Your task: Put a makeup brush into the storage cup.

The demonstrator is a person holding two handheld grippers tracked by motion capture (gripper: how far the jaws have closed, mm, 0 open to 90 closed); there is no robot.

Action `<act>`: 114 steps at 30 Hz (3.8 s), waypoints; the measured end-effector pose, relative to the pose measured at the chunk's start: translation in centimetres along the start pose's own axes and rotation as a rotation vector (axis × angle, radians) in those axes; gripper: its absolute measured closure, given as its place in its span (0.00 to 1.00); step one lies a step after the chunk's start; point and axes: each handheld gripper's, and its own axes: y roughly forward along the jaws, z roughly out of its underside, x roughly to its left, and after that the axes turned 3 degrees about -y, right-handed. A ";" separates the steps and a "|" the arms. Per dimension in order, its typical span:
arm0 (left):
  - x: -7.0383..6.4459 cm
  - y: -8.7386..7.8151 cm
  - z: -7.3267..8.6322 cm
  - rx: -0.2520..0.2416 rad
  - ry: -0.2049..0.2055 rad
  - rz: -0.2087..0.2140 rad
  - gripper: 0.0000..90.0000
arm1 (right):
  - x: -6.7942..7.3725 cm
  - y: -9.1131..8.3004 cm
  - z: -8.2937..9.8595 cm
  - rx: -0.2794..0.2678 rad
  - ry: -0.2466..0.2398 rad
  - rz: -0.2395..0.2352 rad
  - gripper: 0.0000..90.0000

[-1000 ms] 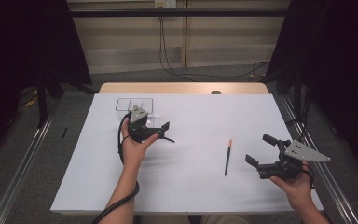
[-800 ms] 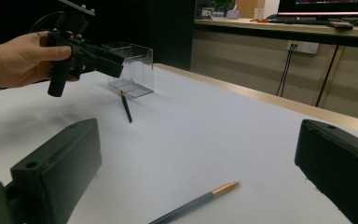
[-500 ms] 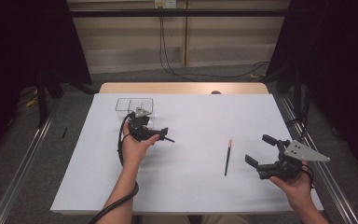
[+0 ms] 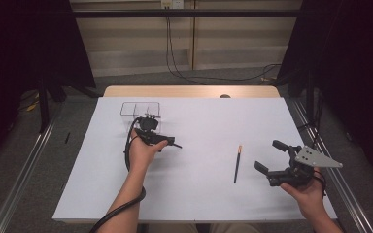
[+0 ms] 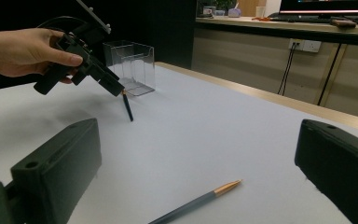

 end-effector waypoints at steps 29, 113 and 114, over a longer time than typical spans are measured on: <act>-0.8 2.1 -1.6 0.189 -0.142 -0.085 0.01 | -0.1 0.0 0.1 0.012 -0.005 0.000 0.00; -1.9 3.0 -3.1 0.385 -0.199 -0.266 0.38 | -0.4 -0.2 0.1 0.006 -0.004 0.004 0.00; -1.8 2.9 -3.0 0.386 -0.196 -0.263 0.39 | -0.3 -0.2 0.1 0.006 -0.004 0.005 0.00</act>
